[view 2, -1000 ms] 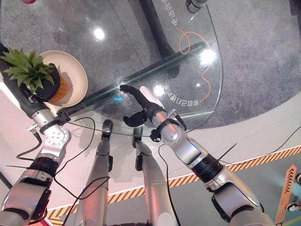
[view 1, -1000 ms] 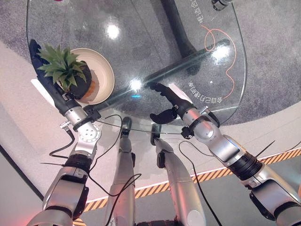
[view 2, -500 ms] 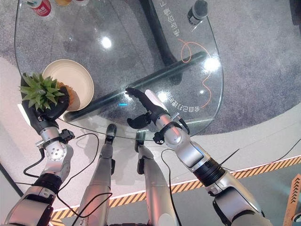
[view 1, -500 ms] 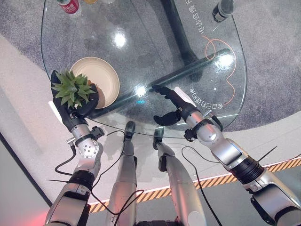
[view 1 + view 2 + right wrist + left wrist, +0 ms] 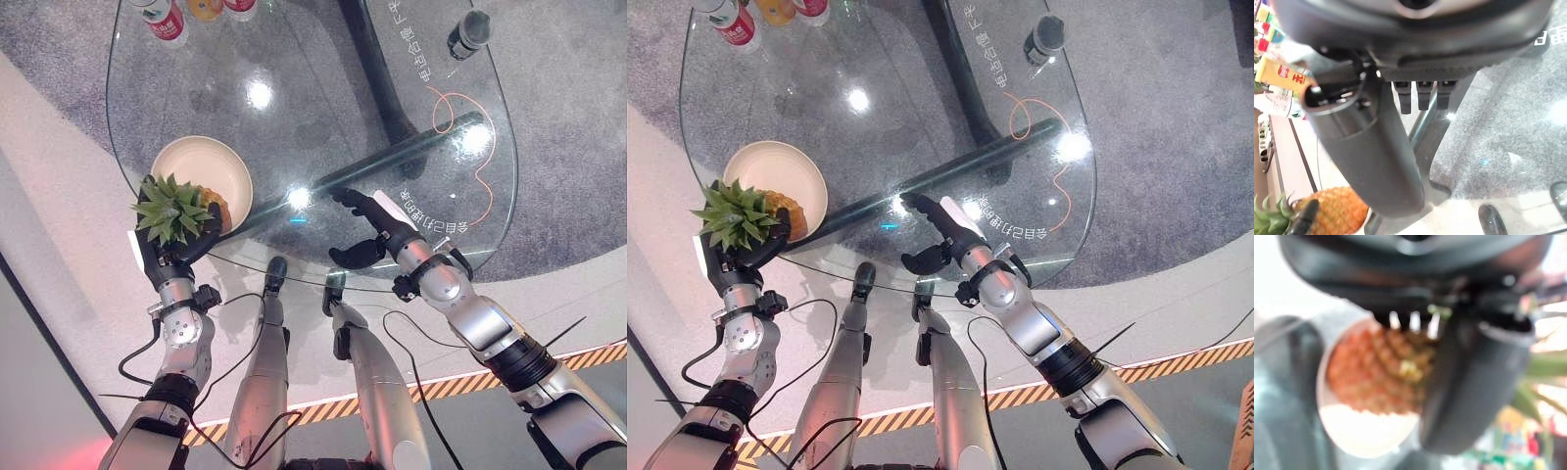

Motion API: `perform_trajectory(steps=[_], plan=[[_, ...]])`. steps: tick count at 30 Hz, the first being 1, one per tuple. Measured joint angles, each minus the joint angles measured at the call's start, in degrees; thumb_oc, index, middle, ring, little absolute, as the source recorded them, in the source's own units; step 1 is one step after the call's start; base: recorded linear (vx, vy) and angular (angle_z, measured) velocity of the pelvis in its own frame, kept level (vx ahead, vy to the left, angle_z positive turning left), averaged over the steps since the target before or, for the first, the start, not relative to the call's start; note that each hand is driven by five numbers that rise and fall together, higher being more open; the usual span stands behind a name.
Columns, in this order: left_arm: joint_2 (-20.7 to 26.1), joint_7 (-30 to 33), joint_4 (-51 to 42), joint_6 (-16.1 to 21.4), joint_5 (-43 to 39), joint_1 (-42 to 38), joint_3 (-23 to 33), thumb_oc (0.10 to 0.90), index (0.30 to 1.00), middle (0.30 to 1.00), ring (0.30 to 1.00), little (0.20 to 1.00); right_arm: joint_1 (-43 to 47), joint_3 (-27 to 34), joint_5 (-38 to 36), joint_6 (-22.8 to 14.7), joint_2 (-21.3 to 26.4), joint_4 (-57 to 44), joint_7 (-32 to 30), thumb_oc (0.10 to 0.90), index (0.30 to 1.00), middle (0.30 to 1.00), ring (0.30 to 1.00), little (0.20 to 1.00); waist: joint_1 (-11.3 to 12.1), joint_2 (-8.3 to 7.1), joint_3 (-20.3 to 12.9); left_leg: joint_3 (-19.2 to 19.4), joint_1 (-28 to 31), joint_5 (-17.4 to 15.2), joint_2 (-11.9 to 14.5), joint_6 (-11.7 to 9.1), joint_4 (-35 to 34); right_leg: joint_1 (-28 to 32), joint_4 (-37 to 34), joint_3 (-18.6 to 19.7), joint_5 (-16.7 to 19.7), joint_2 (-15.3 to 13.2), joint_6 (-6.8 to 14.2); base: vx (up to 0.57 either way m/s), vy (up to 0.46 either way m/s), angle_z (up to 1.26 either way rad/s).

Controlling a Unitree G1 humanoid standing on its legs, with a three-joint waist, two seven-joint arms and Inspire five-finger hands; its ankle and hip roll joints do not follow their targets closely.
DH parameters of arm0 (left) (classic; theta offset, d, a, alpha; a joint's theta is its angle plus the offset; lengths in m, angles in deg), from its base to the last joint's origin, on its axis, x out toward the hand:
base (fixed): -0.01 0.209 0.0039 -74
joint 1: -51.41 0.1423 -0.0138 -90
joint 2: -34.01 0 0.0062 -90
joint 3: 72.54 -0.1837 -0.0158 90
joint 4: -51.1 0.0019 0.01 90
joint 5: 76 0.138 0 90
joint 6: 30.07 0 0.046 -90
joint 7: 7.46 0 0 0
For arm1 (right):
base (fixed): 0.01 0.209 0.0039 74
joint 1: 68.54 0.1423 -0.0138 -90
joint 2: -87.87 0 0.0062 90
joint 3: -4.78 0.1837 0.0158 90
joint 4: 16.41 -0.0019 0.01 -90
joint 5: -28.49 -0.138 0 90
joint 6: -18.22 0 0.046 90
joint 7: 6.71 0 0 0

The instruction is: Pick up the fruit to the plate

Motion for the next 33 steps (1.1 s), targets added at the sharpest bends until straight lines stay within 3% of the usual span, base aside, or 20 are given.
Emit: perform_trajectory(steps=[5, 12, 21, 33], plan=[[-0.2, -2.9, 0.1, -0.8, -2.3, 0.4, -0.1, 0.800, 0.900, 0.900, 0.900, 0.900, -1.2, 0.2, 0.4, -0.5, 0.0, 0.0, 0.9, 0.800, 0.900, 0.900, 0.900, 0.900, 0.7, 0.20, 0.1, 0.5, 0.7, 0.1, -0.1, 0.2, -0.6, 0.0, 0.5, 1.0, -0.1, -0.1, -0.3, 0.01, 0.016, -0.02], [-0.1, -5.5, 0.2, -4.4, -3.7, 0.5, -0.1, 0.800, 0.900, 0.900, 0.900, 0.900, -1.4, 1.3, 0.6, -0.5, 0.7, -0.3, 1.4, 0.800, 0.900, 0.900, 0.900, 0.900, 0.6, 2.12, 0.1, 0.7, 1.3, 0.2, -0.4, 0.3, -0.6, 0.3, 1.1, 1.1, -0.2, -0.4, -0.3, 0.01, 0.008, 0.00], [-0.2, -8.9, 0.7, -5.9, -7.9, 0.7, -0.1, 0.800, 0.900, 0.900, 0.900, 0.900, -3.5, 1.7, 0.6, -0.5, 2.2, -1.7, 1.7, 0.800, 0.900, 0.900, 0.900, 0.900, 0.5, 2.59, 0.1, 0.9, 2.0, 0.1, -0.7, 0.4, -0.7, 0.6, 1.4, 1.3, -0.8, -0.6, -0.5, 0.01, 0.009, -0.01], [-0.2, -3.3, -1.5, -4.6, -5.6, 0.6, -1.8, 0.800, 0.900, 0.900, 0.900, 0.900, -3.4, 1.8, 1.6, -0.5, 2.2, -1.7, 2.0, 0.800, 0.900, 0.900, 0.900, 0.900, 0.1, 2.63, 0.1, 1.5, 1.6, 0.1, -0.9, 0.5, -0.6, -0.7, 3.1, 2.4, -1.3, -0.7, -0.5, 0.00, 0.000, 0.00]])
